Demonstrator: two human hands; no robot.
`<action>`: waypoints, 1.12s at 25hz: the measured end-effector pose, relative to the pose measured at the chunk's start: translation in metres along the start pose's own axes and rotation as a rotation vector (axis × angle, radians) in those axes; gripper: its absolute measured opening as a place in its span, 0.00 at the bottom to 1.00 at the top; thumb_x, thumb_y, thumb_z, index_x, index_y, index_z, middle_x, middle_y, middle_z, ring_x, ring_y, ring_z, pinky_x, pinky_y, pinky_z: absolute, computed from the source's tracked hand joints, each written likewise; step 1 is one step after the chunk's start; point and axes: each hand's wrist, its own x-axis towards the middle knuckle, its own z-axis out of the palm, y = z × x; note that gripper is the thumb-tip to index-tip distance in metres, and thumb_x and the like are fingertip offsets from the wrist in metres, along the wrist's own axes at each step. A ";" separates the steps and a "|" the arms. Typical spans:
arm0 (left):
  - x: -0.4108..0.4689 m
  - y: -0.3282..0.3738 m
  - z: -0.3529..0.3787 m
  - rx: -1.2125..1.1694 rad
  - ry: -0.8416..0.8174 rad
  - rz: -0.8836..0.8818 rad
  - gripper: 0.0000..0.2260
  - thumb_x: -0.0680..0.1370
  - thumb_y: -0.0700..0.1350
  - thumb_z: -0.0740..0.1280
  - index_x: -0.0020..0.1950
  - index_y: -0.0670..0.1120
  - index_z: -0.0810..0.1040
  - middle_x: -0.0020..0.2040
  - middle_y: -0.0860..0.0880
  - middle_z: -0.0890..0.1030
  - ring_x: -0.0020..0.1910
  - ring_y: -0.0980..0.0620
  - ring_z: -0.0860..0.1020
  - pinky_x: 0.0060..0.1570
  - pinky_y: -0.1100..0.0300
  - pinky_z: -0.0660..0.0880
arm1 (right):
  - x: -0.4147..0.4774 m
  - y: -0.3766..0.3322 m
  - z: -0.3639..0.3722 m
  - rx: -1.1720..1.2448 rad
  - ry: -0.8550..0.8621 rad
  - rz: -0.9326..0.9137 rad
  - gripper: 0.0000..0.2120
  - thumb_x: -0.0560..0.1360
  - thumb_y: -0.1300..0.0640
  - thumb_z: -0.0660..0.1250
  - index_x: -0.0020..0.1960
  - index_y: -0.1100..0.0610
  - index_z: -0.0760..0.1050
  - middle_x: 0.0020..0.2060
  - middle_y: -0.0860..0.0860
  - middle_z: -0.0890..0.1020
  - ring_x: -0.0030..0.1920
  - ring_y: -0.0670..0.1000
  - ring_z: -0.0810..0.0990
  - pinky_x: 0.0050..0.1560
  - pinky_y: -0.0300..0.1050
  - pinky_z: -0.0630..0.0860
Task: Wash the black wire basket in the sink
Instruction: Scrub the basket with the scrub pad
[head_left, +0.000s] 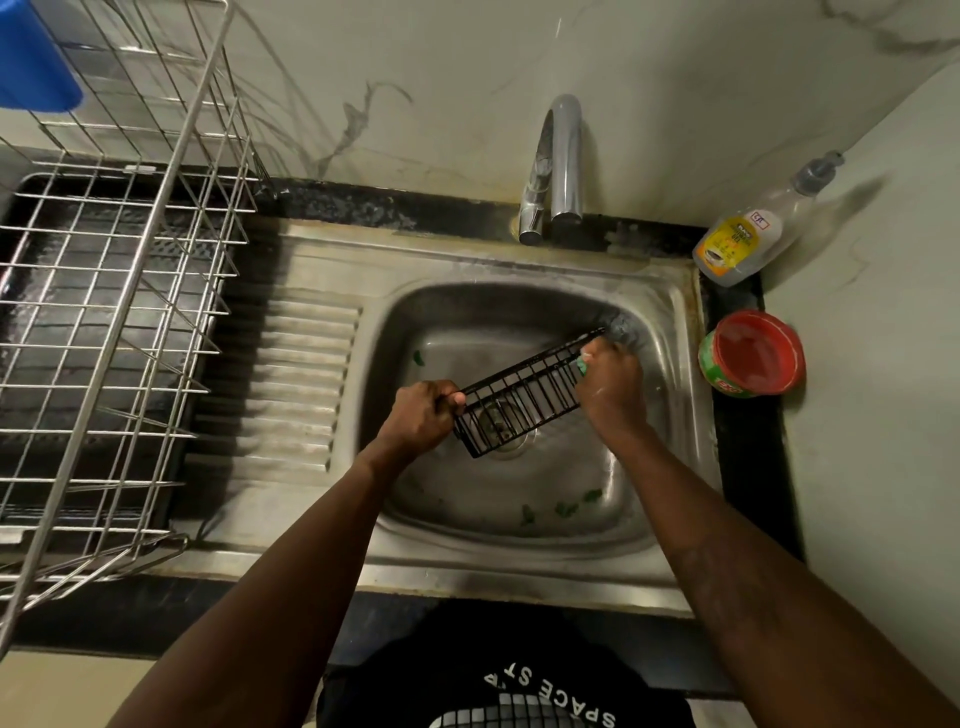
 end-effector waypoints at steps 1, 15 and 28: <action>0.000 0.002 0.000 -0.002 0.003 -0.002 0.12 0.83 0.45 0.64 0.45 0.43 0.84 0.40 0.46 0.84 0.40 0.51 0.79 0.40 0.61 0.68 | 0.005 0.003 -0.001 -0.008 0.012 0.015 0.16 0.75 0.72 0.67 0.60 0.61 0.78 0.54 0.60 0.82 0.56 0.59 0.81 0.48 0.42 0.72; 0.002 0.002 -0.007 -0.015 -0.012 -0.022 0.11 0.82 0.45 0.64 0.45 0.43 0.84 0.42 0.45 0.85 0.42 0.51 0.79 0.44 0.61 0.71 | -0.053 -0.014 0.020 0.068 -0.084 -0.210 0.13 0.74 0.74 0.65 0.53 0.61 0.75 0.51 0.58 0.79 0.49 0.53 0.77 0.43 0.42 0.75; 0.007 0.007 -0.009 -0.002 -0.088 0.005 0.09 0.83 0.44 0.62 0.49 0.45 0.82 0.46 0.48 0.85 0.45 0.52 0.80 0.44 0.63 0.72 | -0.061 -0.047 0.037 0.141 -0.124 -0.331 0.10 0.76 0.72 0.65 0.54 0.60 0.77 0.51 0.56 0.78 0.50 0.52 0.77 0.45 0.43 0.74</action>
